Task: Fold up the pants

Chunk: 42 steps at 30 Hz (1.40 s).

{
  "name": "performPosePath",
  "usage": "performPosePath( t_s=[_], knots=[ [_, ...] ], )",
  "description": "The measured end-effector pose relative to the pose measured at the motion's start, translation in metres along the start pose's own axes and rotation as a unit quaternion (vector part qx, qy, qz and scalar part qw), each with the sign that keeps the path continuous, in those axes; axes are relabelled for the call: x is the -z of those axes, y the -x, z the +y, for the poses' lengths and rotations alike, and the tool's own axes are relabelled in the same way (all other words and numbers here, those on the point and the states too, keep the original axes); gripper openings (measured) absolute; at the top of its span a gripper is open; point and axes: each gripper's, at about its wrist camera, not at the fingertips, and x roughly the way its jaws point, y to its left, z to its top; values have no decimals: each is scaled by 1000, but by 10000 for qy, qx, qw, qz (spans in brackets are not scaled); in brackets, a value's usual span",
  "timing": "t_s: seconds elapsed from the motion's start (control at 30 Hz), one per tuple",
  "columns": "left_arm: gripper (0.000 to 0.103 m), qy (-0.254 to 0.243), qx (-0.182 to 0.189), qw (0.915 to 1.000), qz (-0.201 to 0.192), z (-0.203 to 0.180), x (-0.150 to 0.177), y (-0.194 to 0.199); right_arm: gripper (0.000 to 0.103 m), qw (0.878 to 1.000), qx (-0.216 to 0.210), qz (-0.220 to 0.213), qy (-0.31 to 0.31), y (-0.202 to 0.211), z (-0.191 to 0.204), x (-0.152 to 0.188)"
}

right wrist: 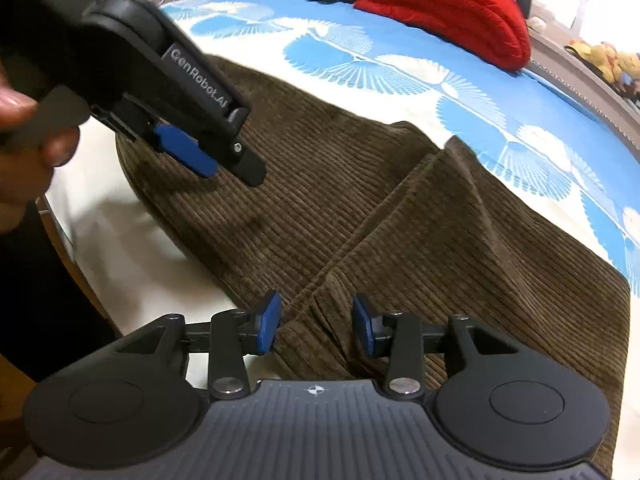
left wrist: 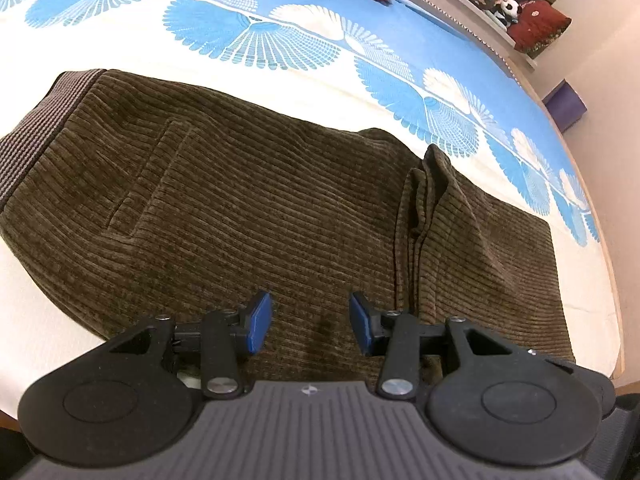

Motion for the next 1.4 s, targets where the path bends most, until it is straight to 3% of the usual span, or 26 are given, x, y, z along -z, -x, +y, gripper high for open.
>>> performPosePath(
  t_s=[0.03, 0.07, 0.23, 0.37, 0.4, 0.43, 0.47, 0.53, 0.57, 0.63, 0.7, 0.73, 0.77, 0.93, 1.03, 1.1, 1.2, 1.3, 1.4],
  knots=[
    [48, 22, 29, 10000, -17, 1, 0, 2, 20, 10000, -4, 12, -10, 0, 0, -2],
    [48, 37, 59, 10000, -41, 1, -1, 3, 13, 10000, 46, -12, 33, 5, -1, -6],
    [48, 118, 184, 9996, -160, 6, -4, 13, 13, 9984, 198, -514, 93, 40, -4, -21],
    [48, 158, 132, 9997, -106, 8, -6, 9, 18, 9990, -79, -150, 406, 30, 4, -9],
    [48, 174, 133, 9997, -100, 8, -6, 8, 21, 9987, -144, -13, 498, 25, 7, -4],
    [48, 189, 137, 9997, -98, 8, -6, 8, 30, 9984, -156, -3, 547, 23, 10, -1],
    [48, 191, 142, 9997, -98, 8, -6, 9, 49, 9982, -189, -64, 564, 23, 14, 2],
    [48, 169, 157, 9997, -93, 7, -4, 10, 74, 9980, -216, -133, 575, 21, 20, 4],
    [48, 159, 157, 9997, -92, 8, -4, 9, 75, 9974, -176, -125, 691, 17, 25, 6],
    [48, 155, 132, 9997, -100, 8, -5, 8, 72, 9942, 57, -20, 1071, 5, 34, 9],
    [48, 211, 104, 9997, -102, 9, -5, 8, 55, 9880, 387, 79, 1490, -5, 41, 12],
    [48, 241, 107, 9996, -98, 10, -4, 9, 39, 9868, 481, 89, 1544, -5, 40, 13],
    [48, 255, 114, 9996, -100, 11, -4, 9, 33, 9886, 446, 59, 1435, -2, 35, 9],
    [48, 327, 141, 9992, -178, 13, -6, 12, 22, 9988, 81, -248, 422, 33, -13, -22],
    [48, 420, 157, 9988, -203, 16, -7, 13, 22, 9959, 251, -711, -505, 66, -52, -52],
    [48, 466, 175, 9985, -239, 17, -8, 15, 22, 9847, 367, -1225, -1187, 97, -74, -65],
    [48, 555, 172, 9979, -291, 22, -11, 16, 22, 9726, 560, -1689, -1497, 122, -73, -66],
    [48, 624, 108, 9977, -249, 26, -9, 16, 22, 9809, 465, -1437, -1228, 95, -45, -50],
    [48, 656, 180, 9975, -197, 27, -10, 15, 29, 9891, 158, -443, -1397, 30, -22, -23]
  ],
)
